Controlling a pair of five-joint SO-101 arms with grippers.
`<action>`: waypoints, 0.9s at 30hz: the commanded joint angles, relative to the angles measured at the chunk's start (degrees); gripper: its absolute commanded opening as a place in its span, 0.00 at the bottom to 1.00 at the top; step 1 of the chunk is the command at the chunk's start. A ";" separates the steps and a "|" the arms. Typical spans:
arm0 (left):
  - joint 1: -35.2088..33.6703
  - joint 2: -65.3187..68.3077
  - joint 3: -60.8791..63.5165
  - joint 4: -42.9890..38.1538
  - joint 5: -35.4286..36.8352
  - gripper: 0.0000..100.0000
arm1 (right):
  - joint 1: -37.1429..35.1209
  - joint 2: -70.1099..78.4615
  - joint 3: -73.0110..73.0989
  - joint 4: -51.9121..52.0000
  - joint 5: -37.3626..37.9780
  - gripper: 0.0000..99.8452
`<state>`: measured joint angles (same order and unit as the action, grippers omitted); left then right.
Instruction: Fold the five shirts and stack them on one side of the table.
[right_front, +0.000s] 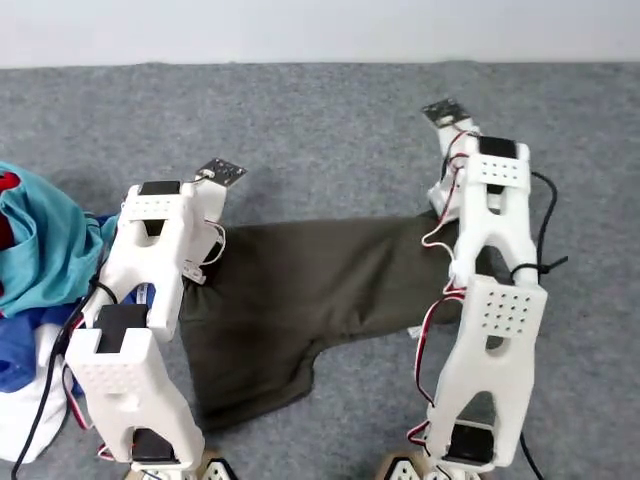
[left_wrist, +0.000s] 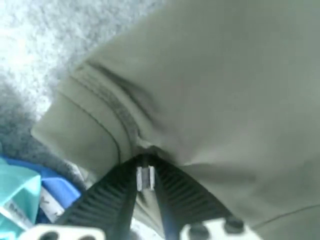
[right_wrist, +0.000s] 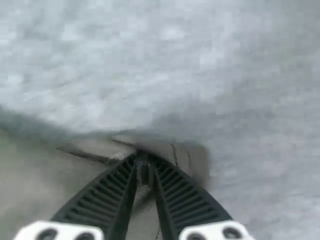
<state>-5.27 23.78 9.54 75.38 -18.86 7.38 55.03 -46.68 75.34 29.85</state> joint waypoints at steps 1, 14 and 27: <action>-0.35 -1.76 -0.92 -0.18 0.09 0.01 | 4.44 0.75 -11.34 0.04 -0.53 0.01; -1.85 -7.82 -0.84 1.85 0.44 0.01 | -4.62 1.10 -32.18 27.82 -0.62 0.01; -23.21 -31.21 -1.19 10.55 -3.69 0.01 | -12.44 -16.84 -7.56 27.65 -3.87 0.01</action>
<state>-22.77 -1.27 9.63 83.03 -19.65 -2.20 48.88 -62.33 100.48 26.42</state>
